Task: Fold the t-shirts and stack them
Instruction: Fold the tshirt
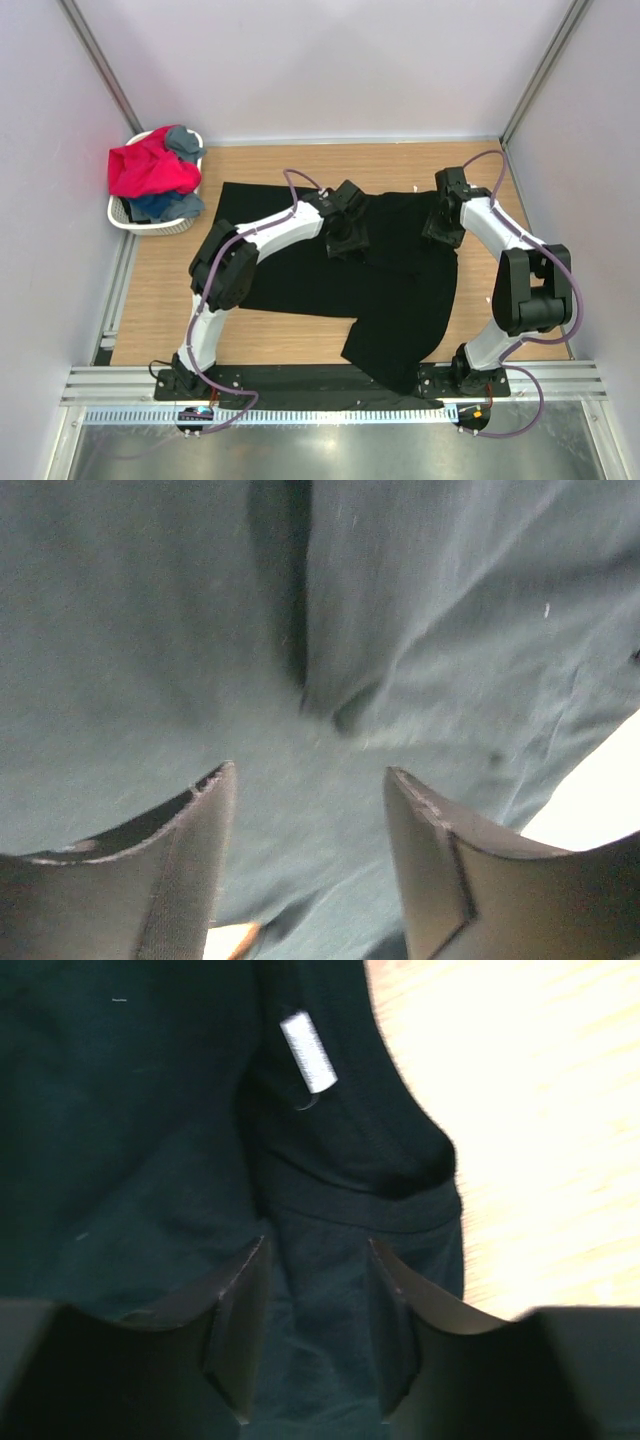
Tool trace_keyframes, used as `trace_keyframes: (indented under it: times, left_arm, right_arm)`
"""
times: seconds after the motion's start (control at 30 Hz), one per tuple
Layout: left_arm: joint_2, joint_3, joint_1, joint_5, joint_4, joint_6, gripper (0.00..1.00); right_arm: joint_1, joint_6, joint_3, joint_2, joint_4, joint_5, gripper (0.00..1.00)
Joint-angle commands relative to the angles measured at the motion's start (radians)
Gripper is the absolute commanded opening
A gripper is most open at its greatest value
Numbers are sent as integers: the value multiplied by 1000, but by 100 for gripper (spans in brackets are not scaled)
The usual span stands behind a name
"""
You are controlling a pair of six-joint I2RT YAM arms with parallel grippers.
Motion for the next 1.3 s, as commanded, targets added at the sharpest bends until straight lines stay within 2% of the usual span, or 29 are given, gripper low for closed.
trace_keyframes:
  times: [0.0, 0.17, 0.23, 0.3, 0.33, 0.43, 0.47, 0.63, 0.73, 0.97, 1.1, 1.27]
  left_arm:
    - [-170, -27, 36, -4, -63, 80, 65]
    - [-334, -191, 180, 54, -37, 144, 68]
    - [-403, -231, 267, 34, 1, 190, 68]
    - [-417, -248, 326, 14, 51, 222, 68]
    - [-402, -242, 387, 17, 73, 239, 68]
    - [-338, -152, 461, -29, 108, 281, 66]
    - [-277, -123, 473, -86, 111, 298, 66]
    - [-106, 36, 521, -122, 137, 309, 62]
    - [-26, 67, 548, -115, 156, 278, 61]
    - [101, 116, 579, -173, 131, 243, 61]
    - [147, 164, 600, -269, -38, 180, 61]
    - [138, 159, 620, -325, -82, 236, 61]
  right_arm:
    - [0, 7, 48, -80, -1, -52, 55]
    - [12, -3, 94, -90, 13, -71, 69]
    - [19, 2, 120, -60, 54, -97, 83]
    - [21, 2, 156, -20, 87, -117, 91]
    - [21, 13, 176, 4, 108, -129, 91]
    - [21, 42, 265, 127, 131, -123, 92]
    - [23, 52, 283, 191, 137, -114, 92]
    - [23, 74, 400, 348, 151, -59, 92]
    - [23, 79, 433, 414, 153, -52, 92]
    - [3, 62, 426, 469, 153, 17, 94]
    - [-36, 53, 427, 491, 151, 23, 94]
    - [-68, 14, 444, 500, 150, 34, 94]
